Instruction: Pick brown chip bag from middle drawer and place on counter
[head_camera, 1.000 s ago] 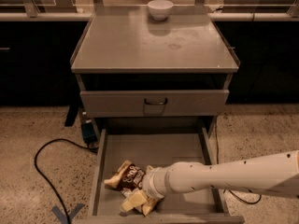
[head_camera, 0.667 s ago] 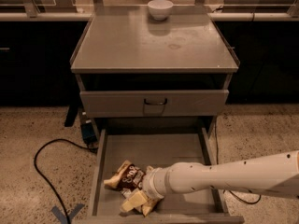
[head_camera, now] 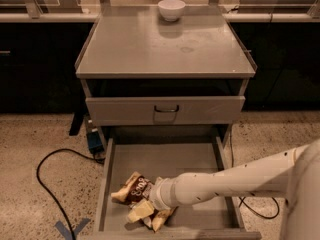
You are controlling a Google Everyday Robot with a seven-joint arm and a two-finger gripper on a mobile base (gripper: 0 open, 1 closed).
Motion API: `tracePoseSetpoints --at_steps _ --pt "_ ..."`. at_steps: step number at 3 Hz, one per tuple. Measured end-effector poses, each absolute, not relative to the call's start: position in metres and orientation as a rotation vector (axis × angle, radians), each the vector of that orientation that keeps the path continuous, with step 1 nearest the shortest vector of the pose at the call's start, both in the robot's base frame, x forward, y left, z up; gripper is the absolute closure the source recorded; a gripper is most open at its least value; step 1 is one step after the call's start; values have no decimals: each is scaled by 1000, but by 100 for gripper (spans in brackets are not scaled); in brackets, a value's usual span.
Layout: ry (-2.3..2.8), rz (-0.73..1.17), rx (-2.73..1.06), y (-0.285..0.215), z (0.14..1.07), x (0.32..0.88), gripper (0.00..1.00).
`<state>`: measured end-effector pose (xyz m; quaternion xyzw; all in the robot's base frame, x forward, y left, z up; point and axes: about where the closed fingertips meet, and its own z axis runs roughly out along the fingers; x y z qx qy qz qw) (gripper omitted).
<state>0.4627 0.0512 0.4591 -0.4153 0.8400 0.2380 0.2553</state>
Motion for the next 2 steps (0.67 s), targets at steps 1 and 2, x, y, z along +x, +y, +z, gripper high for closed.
tracePoseSetpoints --at_steps 1,2 --pt "2315 633 -1116 57 443 471 0" --pt "2359 625 -1105 58 421 470 0"
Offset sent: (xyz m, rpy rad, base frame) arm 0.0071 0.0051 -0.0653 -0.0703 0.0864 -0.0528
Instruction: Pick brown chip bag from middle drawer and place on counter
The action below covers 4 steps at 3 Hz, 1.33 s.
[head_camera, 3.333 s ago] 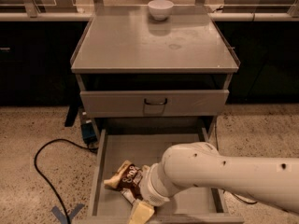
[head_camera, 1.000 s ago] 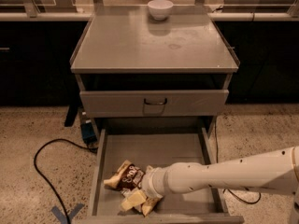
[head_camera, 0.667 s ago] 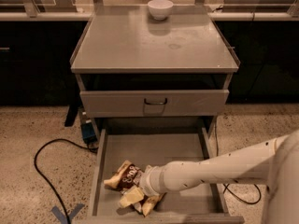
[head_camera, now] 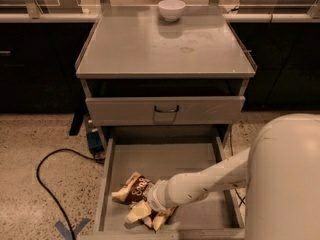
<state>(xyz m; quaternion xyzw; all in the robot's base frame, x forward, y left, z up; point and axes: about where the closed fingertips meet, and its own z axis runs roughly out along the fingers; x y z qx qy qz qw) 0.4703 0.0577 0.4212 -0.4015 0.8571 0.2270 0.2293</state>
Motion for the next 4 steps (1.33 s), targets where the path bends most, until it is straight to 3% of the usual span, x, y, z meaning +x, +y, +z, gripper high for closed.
tracePoseSetpoints --at_steps 1,2,4 --pt "2396 614 -1100 55 402 468 0" --pt "2398 613 -1102 55 401 468 18" --pt "2398 613 -1102 55 401 468 66"
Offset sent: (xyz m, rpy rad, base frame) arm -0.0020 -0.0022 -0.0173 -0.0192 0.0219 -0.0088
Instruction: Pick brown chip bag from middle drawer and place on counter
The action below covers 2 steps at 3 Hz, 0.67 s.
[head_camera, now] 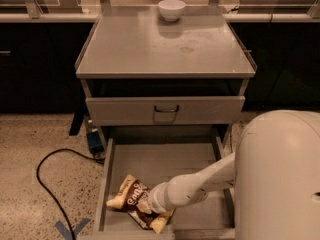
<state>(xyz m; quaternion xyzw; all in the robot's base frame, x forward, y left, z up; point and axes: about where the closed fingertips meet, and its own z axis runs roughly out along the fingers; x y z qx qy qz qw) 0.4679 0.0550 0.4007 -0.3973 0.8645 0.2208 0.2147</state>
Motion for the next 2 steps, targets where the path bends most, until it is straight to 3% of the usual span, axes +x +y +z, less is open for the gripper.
tracePoseSetpoints --at_steps 1,2 --pt "2378 582 -1105 56 409 465 87" --pt "2343 538 -1102 54 425 461 100"
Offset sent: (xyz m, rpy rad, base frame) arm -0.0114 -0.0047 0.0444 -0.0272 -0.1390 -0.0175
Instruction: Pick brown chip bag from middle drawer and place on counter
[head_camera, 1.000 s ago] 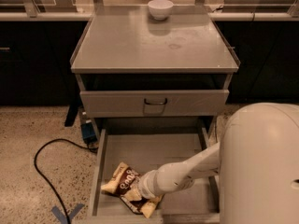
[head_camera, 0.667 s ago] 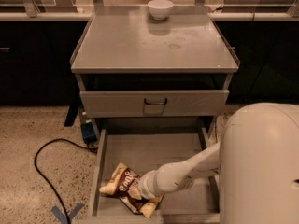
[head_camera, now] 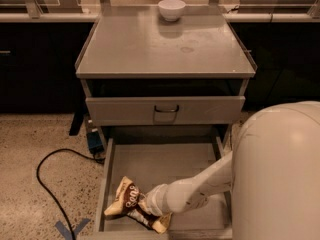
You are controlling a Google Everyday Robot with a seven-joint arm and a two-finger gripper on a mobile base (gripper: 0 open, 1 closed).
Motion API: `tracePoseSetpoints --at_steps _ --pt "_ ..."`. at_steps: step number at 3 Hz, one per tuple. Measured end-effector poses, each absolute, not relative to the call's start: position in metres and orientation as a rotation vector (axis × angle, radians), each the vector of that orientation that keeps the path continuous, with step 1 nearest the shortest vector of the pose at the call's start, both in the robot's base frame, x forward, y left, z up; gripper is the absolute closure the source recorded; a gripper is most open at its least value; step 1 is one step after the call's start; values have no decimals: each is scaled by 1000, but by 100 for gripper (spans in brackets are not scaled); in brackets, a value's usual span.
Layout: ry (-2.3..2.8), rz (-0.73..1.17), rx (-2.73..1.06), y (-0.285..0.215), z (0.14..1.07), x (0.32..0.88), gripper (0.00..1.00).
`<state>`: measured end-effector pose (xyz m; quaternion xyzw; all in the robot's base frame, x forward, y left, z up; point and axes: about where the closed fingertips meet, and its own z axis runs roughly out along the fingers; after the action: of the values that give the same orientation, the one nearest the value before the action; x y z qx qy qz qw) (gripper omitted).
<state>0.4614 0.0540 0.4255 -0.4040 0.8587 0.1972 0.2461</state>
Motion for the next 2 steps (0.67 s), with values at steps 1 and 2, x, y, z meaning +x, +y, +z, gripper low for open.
tracePoseSetpoints --at_steps 1,2 --pt "2294 529 -1106 62 473 462 100" --pt "2186 534 -1138 81 555 471 100"
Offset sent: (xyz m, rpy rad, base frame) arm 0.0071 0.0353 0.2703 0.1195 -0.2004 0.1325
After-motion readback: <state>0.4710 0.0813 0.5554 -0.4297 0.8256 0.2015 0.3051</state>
